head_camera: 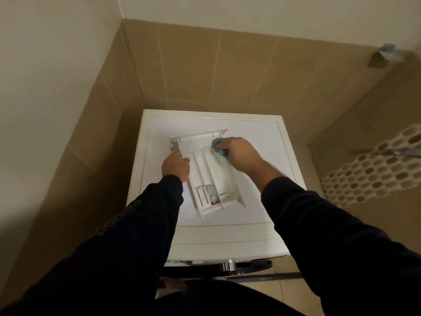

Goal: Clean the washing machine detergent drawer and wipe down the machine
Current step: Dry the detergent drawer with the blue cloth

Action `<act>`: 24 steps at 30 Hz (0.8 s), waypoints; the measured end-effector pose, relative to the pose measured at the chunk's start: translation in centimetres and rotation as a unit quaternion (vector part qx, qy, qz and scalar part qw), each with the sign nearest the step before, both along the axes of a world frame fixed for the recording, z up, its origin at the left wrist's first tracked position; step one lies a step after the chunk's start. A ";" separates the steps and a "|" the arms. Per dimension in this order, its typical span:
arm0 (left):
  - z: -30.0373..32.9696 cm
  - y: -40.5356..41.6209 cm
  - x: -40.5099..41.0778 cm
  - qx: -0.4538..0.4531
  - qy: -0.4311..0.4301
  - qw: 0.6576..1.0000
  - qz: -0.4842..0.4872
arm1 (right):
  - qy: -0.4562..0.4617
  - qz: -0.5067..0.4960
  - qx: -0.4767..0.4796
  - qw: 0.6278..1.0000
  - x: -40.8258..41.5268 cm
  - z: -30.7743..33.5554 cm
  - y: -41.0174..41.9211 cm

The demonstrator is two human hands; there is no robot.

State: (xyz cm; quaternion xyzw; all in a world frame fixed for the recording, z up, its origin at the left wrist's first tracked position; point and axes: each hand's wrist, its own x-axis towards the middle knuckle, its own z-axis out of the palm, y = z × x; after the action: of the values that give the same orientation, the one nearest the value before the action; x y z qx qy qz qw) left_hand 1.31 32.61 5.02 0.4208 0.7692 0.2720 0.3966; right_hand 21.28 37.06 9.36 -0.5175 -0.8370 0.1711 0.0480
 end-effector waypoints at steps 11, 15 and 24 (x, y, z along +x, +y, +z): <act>-0.2 0.7 0.0 -0.018 -0.011 0.999 0.025 | -0.022 0.037 0.038 0.998 3.6 -2.9 -8.6; -0.3 0.7 -0.2 -0.022 -0.021 0.999 0.029 | -0.014 0.017 -0.020 1.000 5.3 -2.3 -12.0; 0.5 -0.8 -0.2 0.010 0.062 0.998 0.013 | 0.046 -0.098 -0.046 0.993 3.7 2.3 -7.4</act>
State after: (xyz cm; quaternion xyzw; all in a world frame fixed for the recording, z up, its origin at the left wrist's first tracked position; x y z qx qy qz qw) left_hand 1.15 31.78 5.53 0.4308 0.7951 0.2585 0.3399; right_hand 24.98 29.63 11.65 -0.5900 -0.7704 0.2281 0.0793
